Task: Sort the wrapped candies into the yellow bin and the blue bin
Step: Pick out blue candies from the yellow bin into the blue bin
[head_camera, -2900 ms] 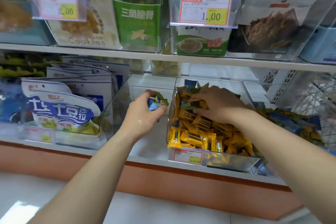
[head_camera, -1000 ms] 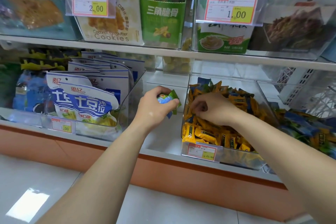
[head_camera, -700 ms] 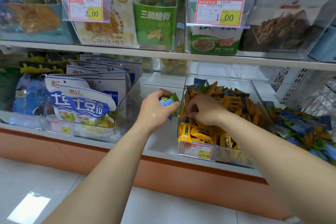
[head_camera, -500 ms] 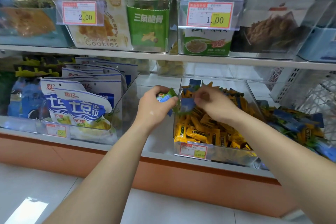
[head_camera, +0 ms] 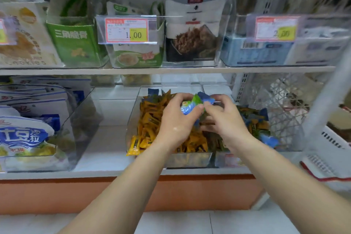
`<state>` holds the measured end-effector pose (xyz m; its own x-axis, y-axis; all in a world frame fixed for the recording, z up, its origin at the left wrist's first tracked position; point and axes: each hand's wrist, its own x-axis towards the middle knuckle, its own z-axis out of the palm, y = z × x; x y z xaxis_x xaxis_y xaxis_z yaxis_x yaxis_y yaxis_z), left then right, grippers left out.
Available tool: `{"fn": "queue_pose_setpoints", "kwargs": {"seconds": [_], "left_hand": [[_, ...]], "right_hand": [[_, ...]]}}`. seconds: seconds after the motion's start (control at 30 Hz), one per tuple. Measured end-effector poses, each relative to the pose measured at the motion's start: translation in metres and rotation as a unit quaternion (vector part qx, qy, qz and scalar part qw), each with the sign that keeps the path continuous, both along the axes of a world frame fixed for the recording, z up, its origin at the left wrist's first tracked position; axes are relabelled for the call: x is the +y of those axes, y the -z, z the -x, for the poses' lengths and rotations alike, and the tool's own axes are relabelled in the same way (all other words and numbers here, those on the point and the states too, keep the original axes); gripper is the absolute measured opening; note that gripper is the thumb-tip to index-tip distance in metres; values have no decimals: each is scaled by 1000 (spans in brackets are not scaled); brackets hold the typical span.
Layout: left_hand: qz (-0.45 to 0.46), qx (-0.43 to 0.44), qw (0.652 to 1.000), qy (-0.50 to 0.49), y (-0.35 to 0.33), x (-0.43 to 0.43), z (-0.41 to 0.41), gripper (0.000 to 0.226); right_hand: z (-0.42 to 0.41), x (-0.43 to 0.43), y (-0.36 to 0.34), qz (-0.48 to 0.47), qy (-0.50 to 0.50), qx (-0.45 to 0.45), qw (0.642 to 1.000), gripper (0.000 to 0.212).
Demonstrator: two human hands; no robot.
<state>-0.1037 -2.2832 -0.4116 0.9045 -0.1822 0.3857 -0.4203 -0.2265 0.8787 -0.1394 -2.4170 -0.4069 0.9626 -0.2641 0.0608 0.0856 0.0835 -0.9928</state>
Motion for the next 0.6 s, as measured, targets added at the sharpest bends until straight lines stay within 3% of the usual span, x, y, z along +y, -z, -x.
{"fn": "queue_pose_setpoints", "kwargs": {"seconds": [0.13, 0.27, 0.37, 0.47, 0.53, 0.6], "left_hand": [[27, 29, 999, 24, 5, -50, -7, 23], [-87, 13, 995, 43, 9, -105, -25, 30], [-219, -7, 973, 76, 10, -133, -39, 32], [-420, -25, 902, 101, 16, -142, -49, 39], [-434, -46, 893, 109, 18, -134, -50, 44], [-371, -80, 920, 94, 16, -112, -50, 49]], "right_hand": [[3, -57, 8, 64, 13, -28, 997, 22], [-2, -111, 23, 210, 94, -66, 971, 28], [-4, -142, 33, 355, 113, -49, 927, 28], [-6, -158, 42, 533, 45, 67, 842, 27], [-10, -154, 40, 595, 26, 115, 795, 30], [-16, -140, 31, 591, 63, 77, 801, 31]]}}
